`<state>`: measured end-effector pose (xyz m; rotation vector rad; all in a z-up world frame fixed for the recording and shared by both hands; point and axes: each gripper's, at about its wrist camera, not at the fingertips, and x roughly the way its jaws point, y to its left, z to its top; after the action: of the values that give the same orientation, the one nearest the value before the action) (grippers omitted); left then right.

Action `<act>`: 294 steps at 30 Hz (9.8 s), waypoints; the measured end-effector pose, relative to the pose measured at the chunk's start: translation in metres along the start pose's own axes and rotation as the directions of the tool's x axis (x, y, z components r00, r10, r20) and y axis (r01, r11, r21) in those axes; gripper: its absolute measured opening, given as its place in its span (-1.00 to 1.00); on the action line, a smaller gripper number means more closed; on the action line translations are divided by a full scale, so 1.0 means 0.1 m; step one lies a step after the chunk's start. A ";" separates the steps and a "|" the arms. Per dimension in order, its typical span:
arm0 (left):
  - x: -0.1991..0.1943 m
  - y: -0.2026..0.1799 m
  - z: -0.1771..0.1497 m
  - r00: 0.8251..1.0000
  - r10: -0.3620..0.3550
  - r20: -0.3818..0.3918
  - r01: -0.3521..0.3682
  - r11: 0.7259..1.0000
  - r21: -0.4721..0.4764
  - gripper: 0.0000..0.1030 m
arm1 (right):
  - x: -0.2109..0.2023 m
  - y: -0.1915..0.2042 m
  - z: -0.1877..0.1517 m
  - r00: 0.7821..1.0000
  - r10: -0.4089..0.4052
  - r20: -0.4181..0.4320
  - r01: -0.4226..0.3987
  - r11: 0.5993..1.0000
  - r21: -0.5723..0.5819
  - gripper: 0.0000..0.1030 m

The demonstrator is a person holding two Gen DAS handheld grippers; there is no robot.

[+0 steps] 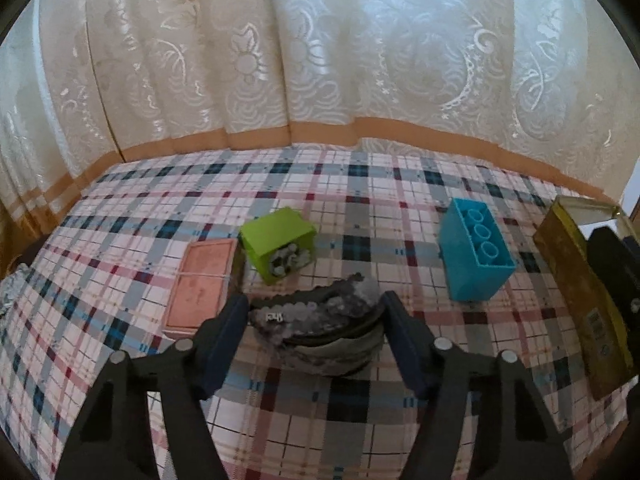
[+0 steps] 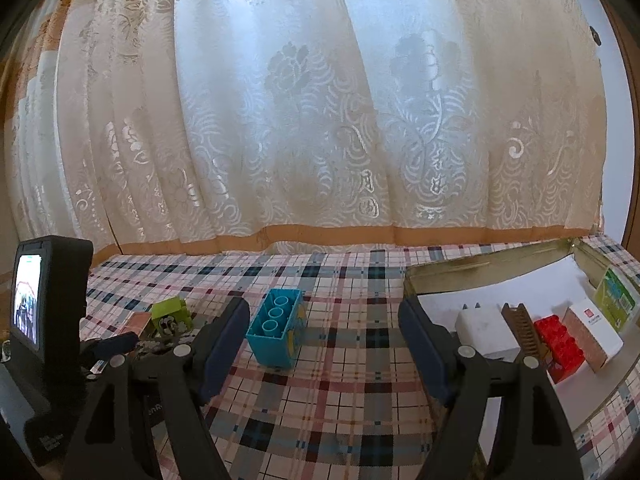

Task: Organize rigid objects
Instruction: 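Lift the grey pouch with the left tool while the right tool grasps the teal Lego brick, then carry the grey pouch and teal brick toward the gold tray, then move the left tool with the pouch and right tool with the brick over the tray, then lower the pouch and teal brick into the tray and open both tools, then withdraw both tools from the tray toward the pink case and green cube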

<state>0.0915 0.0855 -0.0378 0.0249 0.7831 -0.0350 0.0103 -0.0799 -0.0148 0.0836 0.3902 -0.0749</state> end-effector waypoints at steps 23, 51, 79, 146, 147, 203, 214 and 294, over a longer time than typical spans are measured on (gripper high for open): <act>0.00 0.28 -0.08 0.993 -0.114 -0.024 0.109 0.984 -0.142 0.34 | 0.05 0.03 -0.03 0.999 0.020 -0.043 -0.020 1.000 -0.001 0.53; -0.31 0.42 -0.05 0.979 0.137 0.153 -0.104 0.973 -0.204 0.34 | 1.13 0.53 -0.07 0.908 0.056 -0.415 -0.088 0.994 -0.059 -0.34; -0.51 0.09 -0.11 0.965 0.105 0.242 -0.078 0.990 -0.120 0.34 | 0.09 0.34 -0.15 0.981 0.111 -0.162 -0.133 0.982 -0.133 -0.34; -0.89 -1.37 -0.18 0.958 -0.018 0.288 0.022 1.000 -0.010 0.34 | -0.50 -1.09 0.11 0.997 0.050 -0.052 -0.052 0.998 -0.043 -0.34; -0.90 -1.43 -0.17 0.957 -0.023 0.290 0.025 1.000 -0.002 0.34 | -0.51 -1.13 0.12 0.998 0.046 -0.050 -0.048 0.998 -0.038 -0.34; -0.56 -2.95 -0.06 0.961 -0.228 0.157 0.205 0.967 0.150 0.34 | 0.02 -2.48 0.13 0.952 -0.231 -0.201 0.224 0.973 -0.057 -0.34; -0.52 -2.98 -0.08 0.968 -0.210 0.139 0.188 0.969 0.158 0.34 | 0.06 -2.50 0.11 0.948 -0.229 -0.221 0.222 0.974 -0.054 -0.34; -0.73 -0.32 -0.14 0.936 0.099 0.337 -0.085 0.995 -0.055 0.99 | -0.57 -1.19 0.12 0.955 -0.220 0.200 0.197 0.972 0.127 0.49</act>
<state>0.0285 0.0557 0.0032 0.0170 0.4358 0.0642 -0.0481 -0.1965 0.0095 0.1378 0.1794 -0.3119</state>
